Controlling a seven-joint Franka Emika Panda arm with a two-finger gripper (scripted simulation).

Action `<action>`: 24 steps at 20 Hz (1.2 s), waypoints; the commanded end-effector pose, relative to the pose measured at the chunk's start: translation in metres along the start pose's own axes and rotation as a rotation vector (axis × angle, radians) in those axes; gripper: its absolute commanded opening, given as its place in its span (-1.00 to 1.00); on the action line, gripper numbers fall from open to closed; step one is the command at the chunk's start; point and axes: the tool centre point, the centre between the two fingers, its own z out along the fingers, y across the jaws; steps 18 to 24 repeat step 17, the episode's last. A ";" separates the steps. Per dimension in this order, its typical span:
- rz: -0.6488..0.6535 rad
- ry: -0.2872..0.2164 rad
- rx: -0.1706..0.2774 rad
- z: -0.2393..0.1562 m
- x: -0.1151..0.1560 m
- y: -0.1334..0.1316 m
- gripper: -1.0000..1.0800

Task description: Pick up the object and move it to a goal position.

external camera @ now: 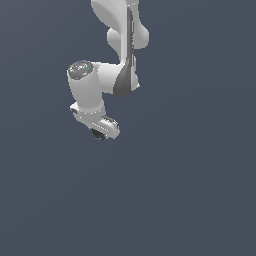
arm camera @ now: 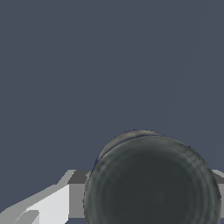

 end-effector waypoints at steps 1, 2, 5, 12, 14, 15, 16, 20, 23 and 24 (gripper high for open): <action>0.000 0.000 0.000 -0.020 0.011 0.001 -1.00; 0.000 0.000 0.000 -0.027 0.015 0.001 -1.00; 0.000 0.000 0.000 -0.044 0.026 0.001 -1.00; -0.001 0.000 0.000 -0.067 0.041 0.001 -1.00; -0.001 -0.001 0.001 -0.069 0.043 0.001 -1.00; -0.001 -0.001 0.001 -0.070 0.044 0.001 -1.00; -0.001 -0.001 0.001 -0.071 0.044 0.001 -1.00; -0.001 -0.001 0.001 -0.071 0.044 0.001 -1.00; -0.001 -0.001 0.001 -0.071 0.044 0.001 -1.00; -0.001 -0.001 0.001 -0.071 0.044 0.001 -1.00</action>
